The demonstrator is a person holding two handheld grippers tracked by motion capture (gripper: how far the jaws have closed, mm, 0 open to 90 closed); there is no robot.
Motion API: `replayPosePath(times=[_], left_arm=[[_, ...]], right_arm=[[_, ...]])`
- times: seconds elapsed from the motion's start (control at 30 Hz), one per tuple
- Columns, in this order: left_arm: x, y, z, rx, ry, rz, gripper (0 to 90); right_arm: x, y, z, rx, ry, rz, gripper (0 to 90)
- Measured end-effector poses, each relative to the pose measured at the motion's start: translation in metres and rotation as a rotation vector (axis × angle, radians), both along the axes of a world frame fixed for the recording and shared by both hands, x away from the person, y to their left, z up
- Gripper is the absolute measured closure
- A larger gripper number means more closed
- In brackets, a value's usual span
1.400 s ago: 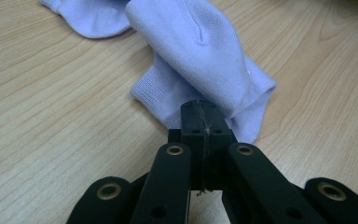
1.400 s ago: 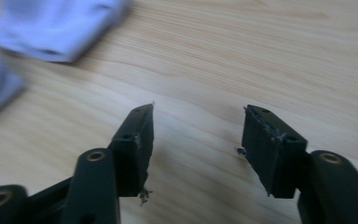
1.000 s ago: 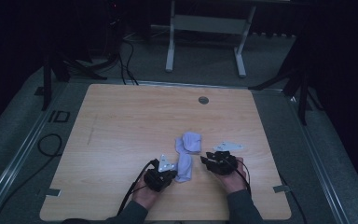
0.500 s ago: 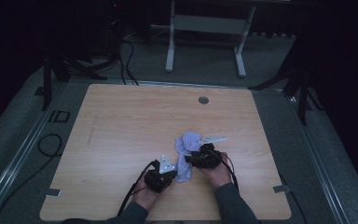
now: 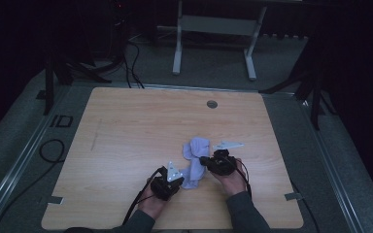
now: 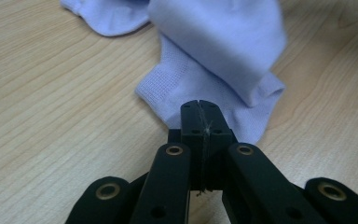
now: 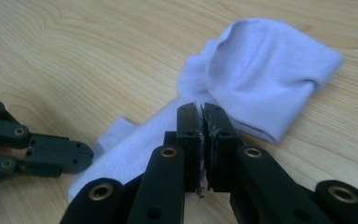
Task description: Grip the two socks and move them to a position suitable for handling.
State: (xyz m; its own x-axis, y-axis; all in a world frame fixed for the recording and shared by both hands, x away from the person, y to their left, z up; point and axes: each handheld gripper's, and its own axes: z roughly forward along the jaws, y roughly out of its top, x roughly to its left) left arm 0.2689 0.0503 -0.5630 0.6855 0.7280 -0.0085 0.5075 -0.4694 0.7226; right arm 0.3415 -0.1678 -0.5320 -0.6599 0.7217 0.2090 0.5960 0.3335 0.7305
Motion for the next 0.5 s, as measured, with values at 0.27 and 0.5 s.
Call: replayPosePath(times=[0.27, 0.5], left_arm=[[0.004, 0.006, 0.000, 0.004, 0.000, 0.030, 89.6], [0.006, 0.012, 0.000, -0.003, 0.004, 0.052, 89.6]], right_arm=[[-0.008, -0.021, -0.001, 0.001, 0.012, -0.033, 85.6], [-0.012, -0.035, -0.004, -0.006, 0.019, -0.061, 85.6]])
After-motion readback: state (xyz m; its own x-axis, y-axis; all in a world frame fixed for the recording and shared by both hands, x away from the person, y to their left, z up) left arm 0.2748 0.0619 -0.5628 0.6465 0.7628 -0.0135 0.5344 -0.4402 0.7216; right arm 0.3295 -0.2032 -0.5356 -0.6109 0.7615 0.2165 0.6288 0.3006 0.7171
